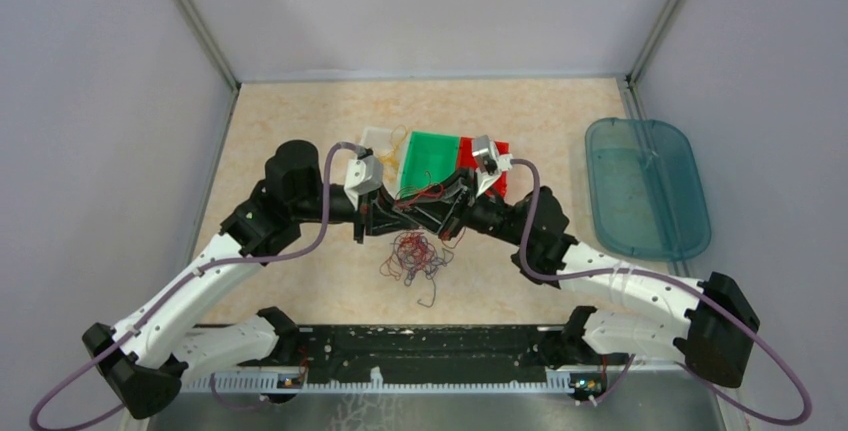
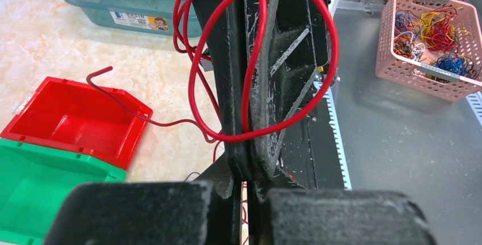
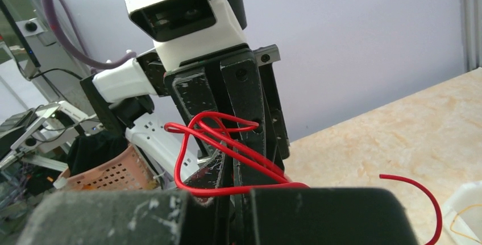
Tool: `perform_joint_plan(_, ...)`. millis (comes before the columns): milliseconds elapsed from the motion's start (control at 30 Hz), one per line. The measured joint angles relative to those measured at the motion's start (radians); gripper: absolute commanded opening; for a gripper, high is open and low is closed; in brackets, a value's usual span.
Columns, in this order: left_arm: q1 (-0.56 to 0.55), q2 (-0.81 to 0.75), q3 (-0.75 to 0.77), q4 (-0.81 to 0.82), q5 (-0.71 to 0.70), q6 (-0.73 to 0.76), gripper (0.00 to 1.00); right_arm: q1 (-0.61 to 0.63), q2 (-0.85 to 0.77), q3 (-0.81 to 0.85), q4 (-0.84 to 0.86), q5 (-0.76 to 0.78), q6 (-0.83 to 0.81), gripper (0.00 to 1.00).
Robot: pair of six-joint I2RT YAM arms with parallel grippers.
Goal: Untangle the cables
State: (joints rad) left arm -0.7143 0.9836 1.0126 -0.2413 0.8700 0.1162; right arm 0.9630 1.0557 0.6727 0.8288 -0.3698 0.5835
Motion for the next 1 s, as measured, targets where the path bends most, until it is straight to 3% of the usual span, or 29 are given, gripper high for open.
perform_joint_plan(167, 0.003, -0.016, -0.012, 0.023, -0.027, 0.001, 0.0, 0.006, 0.014, 0.026, -0.004, -0.028, 0.018, 0.55)
perform_joint_plan(267, 0.007, -0.023, -0.021, 0.032, -0.071, 0.008, 0.0, 0.011, 0.012, 0.037, -0.003, -0.072, 0.022, 0.71)
perform_joint_plan(500, 0.026, -0.036, -0.023, 0.063, -0.124, 0.02, 0.0, 0.011, -0.04, 0.033, -0.06, -0.096, -0.005, 0.74)
perform_joint_plan(733, 0.08, -0.068, 0.013, 0.102, -0.171, 0.051, 0.0, 0.017, -0.235, -0.004, -0.325, -0.074, -0.071, 0.74)
perform_joint_plan(867, 0.08, -0.096, 0.038, 0.104, -0.18, 0.062, 0.0, 0.014, -0.312, -0.045, -0.386, -0.038, -0.093, 0.7)
perform_joint_plan(1000, 0.08, -0.098, 0.059, 0.102, -0.161, 0.055, 0.0, 0.011, -0.277, -0.057, -0.394, -0.001, -0.095, 0.66)
